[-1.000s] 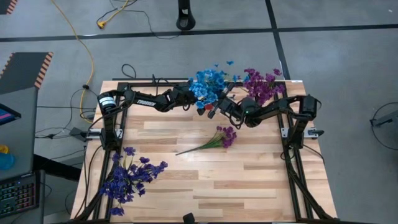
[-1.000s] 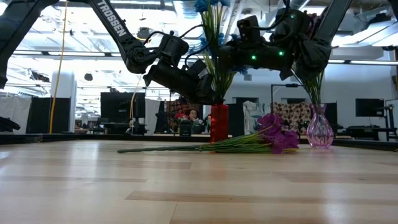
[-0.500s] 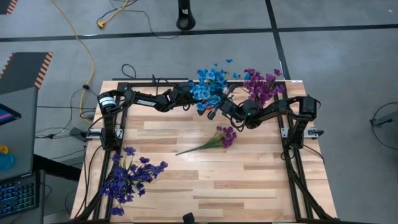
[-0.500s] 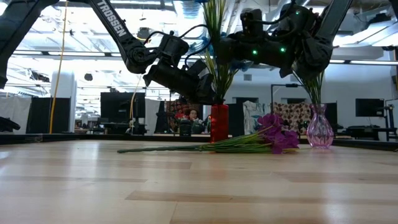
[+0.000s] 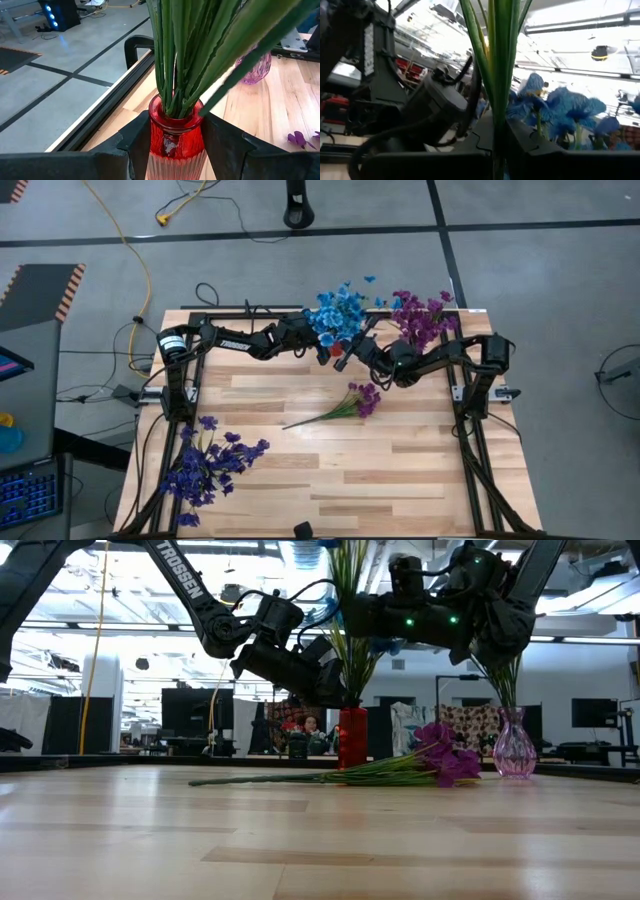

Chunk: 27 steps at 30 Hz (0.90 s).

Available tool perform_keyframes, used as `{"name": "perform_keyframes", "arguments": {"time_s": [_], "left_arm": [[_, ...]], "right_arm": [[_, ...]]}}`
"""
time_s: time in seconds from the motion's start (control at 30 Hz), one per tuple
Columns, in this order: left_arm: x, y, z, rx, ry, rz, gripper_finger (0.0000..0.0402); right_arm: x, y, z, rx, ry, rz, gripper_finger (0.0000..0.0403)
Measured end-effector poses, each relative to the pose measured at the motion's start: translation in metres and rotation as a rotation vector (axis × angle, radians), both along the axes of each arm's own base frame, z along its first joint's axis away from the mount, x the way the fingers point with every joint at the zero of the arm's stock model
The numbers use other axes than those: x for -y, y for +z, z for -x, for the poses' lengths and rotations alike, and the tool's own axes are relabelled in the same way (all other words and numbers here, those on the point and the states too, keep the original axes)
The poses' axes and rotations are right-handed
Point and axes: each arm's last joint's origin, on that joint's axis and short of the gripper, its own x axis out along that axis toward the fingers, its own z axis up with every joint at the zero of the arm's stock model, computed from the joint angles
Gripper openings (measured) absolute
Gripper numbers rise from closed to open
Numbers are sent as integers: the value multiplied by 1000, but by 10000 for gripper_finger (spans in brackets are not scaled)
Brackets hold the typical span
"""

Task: Sort flowers into vase by color
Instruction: Put the blue flowers into the red vase

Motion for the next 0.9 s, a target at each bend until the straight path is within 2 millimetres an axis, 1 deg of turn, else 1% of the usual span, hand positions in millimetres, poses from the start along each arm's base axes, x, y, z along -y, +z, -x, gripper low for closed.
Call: {"name": "perform_keyframes", "arguments": {"time_s": [0.13, 0.3, 0.47, 0.57, 0.9], "left_arm": [[-1, 0, 0, -3, -1, -6, 155], [-3, 0, 2, -6, 1, -16, 155], [-8, 0, 4, -6, 12, -15, 155], [-8, 0, 4, -7, 14, -16, 155], [-8, 0, 4, -1, -14, -3, 155]], "right_arm": [[-2, 0, 0, -2, -2, 1, 47], [-3, -1, -1, -19, -45, 2, 47], [-7, -1, -2, -25, -37, 6, 47], [-7, -1, -2, -45, -56, 40, 47], [-2, -2, -1, -55, -72, 44, 47]]}}
